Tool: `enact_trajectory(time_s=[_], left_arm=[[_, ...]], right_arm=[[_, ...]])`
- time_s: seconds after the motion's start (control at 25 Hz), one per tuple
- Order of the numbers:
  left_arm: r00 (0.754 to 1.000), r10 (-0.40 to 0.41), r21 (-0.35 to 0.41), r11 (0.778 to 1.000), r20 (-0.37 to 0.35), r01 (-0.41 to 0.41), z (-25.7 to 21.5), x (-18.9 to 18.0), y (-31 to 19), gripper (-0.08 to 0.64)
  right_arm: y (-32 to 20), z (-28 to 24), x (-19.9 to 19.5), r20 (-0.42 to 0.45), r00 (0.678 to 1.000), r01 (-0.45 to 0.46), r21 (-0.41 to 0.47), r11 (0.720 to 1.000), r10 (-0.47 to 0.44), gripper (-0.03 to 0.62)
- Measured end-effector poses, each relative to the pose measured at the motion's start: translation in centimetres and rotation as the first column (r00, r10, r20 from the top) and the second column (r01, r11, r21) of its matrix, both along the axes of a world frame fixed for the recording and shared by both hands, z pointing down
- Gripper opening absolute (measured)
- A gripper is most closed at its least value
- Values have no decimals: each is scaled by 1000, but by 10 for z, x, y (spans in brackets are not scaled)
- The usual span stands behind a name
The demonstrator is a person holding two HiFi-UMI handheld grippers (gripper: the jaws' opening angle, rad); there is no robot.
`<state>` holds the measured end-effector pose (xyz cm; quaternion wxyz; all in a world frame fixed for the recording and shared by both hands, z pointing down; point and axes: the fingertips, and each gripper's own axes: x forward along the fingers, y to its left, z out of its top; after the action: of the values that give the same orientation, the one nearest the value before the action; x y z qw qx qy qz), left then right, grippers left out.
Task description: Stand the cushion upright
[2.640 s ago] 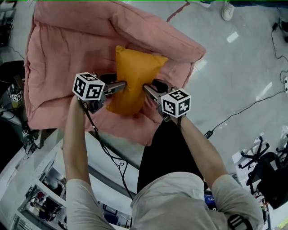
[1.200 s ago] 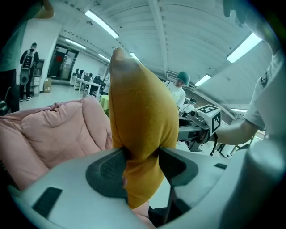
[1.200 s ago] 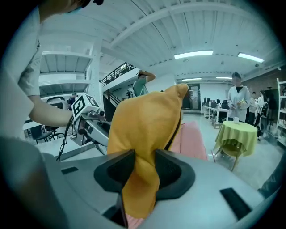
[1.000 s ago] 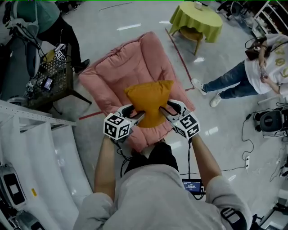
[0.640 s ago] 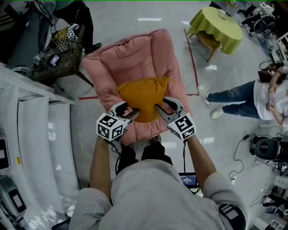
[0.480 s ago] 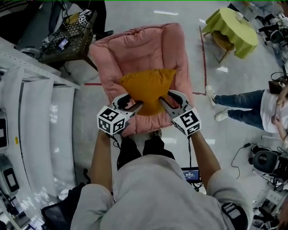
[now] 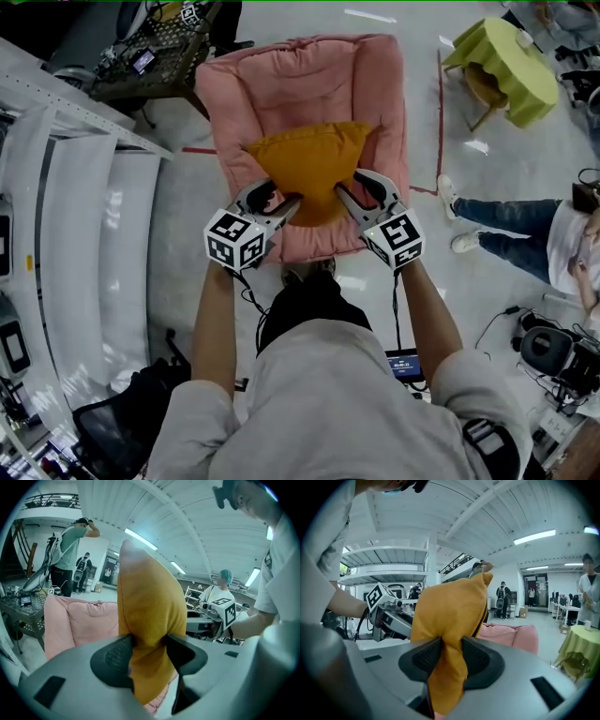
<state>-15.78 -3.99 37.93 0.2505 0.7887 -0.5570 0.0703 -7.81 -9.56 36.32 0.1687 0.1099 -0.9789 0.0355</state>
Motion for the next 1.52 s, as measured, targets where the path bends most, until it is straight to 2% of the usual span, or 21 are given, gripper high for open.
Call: enact_trajectory(time_s=[0.48,0.72,0.88,1.08,1.32,1.52], left_arm=[[1000,3,31,1000,2,-3,37,-25,3,241],[999,-26,-2,1000,-39,25,66,-33,-2,241],[999,-47,2,999,-14,47,85,-35,-26,241],[998,-61,45,997,35,60,107,-33,-61,240],[997,-75,-22,997,-15,74,148,-32,-90,241],[996,-83,-57,995,-12,82,174,-38,-107,241]], right_arm=[[3,38,-24,-30,997,-64,16,998,64,149],[-5,68,-33,-54,997,-61,-19,998,60,149],[-30,87,-37,-69,997,-46,-18,999,45,147],[-66,113,-34,-68,997,-38,-46,998,35,146],[-96,150,-34,-103,995,-21,-73,997,13,144],[-114,178,-40,-125,992,-27,-103,994,14,144]])
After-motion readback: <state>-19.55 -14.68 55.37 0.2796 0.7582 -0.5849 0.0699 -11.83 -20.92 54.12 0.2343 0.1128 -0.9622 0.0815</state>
